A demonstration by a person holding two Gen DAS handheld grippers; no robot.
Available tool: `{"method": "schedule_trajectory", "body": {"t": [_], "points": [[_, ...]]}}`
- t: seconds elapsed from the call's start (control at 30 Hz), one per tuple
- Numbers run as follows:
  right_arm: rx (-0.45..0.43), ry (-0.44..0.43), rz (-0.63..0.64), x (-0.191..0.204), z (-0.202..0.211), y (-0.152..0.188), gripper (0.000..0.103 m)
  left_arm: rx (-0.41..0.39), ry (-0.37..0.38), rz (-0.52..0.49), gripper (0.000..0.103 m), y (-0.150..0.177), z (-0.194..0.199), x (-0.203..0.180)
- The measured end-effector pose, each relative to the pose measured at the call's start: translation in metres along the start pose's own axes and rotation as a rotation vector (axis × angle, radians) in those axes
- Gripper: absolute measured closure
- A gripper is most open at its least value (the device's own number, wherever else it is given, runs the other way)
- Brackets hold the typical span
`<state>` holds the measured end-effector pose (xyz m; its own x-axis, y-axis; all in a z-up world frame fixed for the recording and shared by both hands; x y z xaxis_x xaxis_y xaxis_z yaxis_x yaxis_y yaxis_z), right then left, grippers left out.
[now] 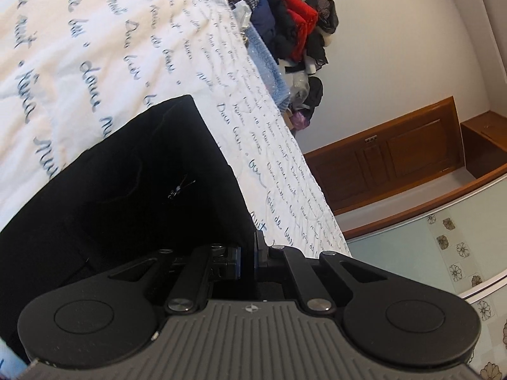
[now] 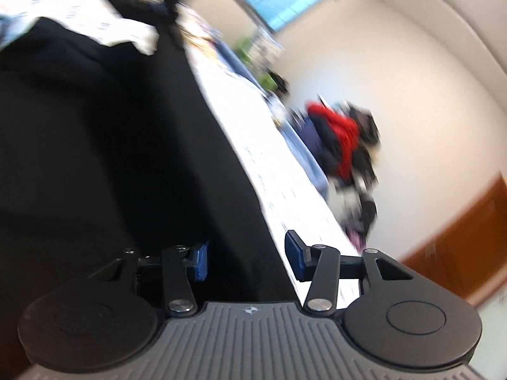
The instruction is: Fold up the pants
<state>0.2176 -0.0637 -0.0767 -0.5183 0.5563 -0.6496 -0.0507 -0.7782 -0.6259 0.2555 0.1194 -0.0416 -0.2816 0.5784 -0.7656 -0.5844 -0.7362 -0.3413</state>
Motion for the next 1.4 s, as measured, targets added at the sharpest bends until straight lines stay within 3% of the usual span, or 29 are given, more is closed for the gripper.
{"method": "schedule_trajectory", "body": {"t": [0.07,0.13,0.2,0.23,0.3,0.43,0.5,0.53,0.57,0.6,1.0,1.4], "points": [[0.044,0.04,-0.036,-0.016,-0.005,0.013,0.057,0.003,0.005,0.011,0.094,0.002,0.001,0.004],[0.07,0.05,-0.07,-0.025,-0.008,0.023,0.064,0.006,0.01,0.017,0.094,0.003,0.002,0.007],[0.089,0.06,-0.07,-0.029,-0.009,0.029,0.093,0.01,0.008,0.018,0.094,0.005,0.0,0.009],[0.096,0.069,-0.05,-0.027,-0.011,0.03,0.095,0.015,0.009,0.025,0.094,0.005,-0.001,0.011],[0.095,0.066,-0.016,-0.02,-0.012,0.027,0.096,0.023,0.019,0.052,0.092,0.001,-0.004,0.017],[0.082,0.044,0.004,-0.013,-0.009,0.021,0.097,-0.023,-0.006,0.094,0.074,-0.011,-0.008,0.027],[0.077,0.031,0.006,-0.011,0.0,0.02,0.097,-0.051,-0.029,0.091,0.074,-0.015,-0.009,0.03],[0.077,0.025,0.011,-0.009,0.002,0.02,0.097,-0.057,-0.038,0.09,0.075,-0.016,-0.009,0.032],[0.078,0.023,0.018,-0.007,0.005,0.02,0.097,-0.054,-0.04,0.089,0.087,-0.016,-0.009,0.033],[0.079,0.018,0.022,-0.003,0.008,0.02,0.097,-0.047,-0.039,0.088,0.093,-0.015,-0.009,0.034],[0.054,-0.078,0.022,0.027,0.064,0.015,0.097,-0.007,-0.022,-0.007,0.094,-0.003,0.043,0.044],[0.069,-0.206,0.06,0.075,0.096,0.017,0.097,0.005,-0.119,-0.045,0.094,0.013,0.071,0.084]]}}
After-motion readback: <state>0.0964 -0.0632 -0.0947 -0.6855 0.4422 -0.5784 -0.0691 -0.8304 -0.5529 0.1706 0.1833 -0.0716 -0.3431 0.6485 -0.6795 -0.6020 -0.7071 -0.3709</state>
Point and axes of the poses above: each gripper's, at about its wrist camera, not at the fingertips, and z roughly against the way its jaws point, x to its left, y to its underside, the point moved 10 cm from there along -z, roughly the way its jaws point, and after that the axes turned 6 degrees about -y, right-handed, at the moved point
